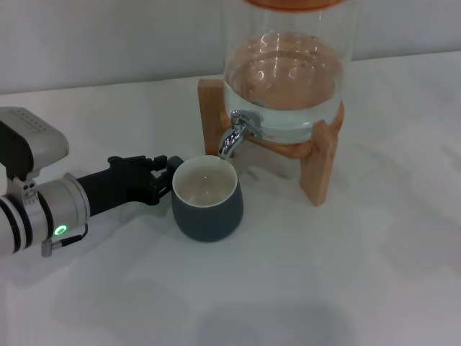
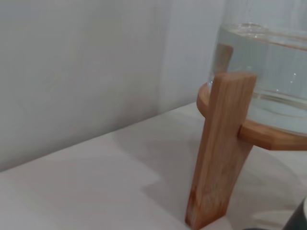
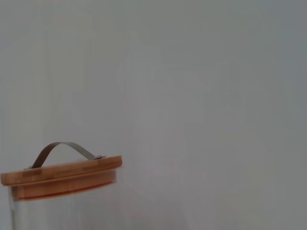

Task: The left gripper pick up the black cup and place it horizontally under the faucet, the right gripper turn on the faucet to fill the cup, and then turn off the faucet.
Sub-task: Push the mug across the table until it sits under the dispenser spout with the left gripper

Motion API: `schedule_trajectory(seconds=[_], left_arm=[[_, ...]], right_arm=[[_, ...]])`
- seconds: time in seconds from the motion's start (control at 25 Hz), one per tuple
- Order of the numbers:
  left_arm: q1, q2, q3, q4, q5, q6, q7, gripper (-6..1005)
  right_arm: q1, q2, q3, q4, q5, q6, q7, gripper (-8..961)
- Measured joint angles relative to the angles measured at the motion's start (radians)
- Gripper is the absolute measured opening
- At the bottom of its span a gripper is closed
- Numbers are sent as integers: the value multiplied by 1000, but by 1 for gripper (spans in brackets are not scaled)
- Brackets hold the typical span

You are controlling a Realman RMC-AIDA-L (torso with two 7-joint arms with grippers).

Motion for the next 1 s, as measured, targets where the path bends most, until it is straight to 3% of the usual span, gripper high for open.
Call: schedule_trajectory(seconds=[0.48,0.84,1.0], left_arm=[[9,0,49,0,-1,-5,0,334],[164,3,49,181,-1,-30,-66,341],[194,4,50,218,-3,-59,-75,345]], right_arm=[[-1,0,0,9,11,1,-8,718],[-6,0,4,9,14,3,-8,718],[-3,0,5,9,14,3,-8,718]])
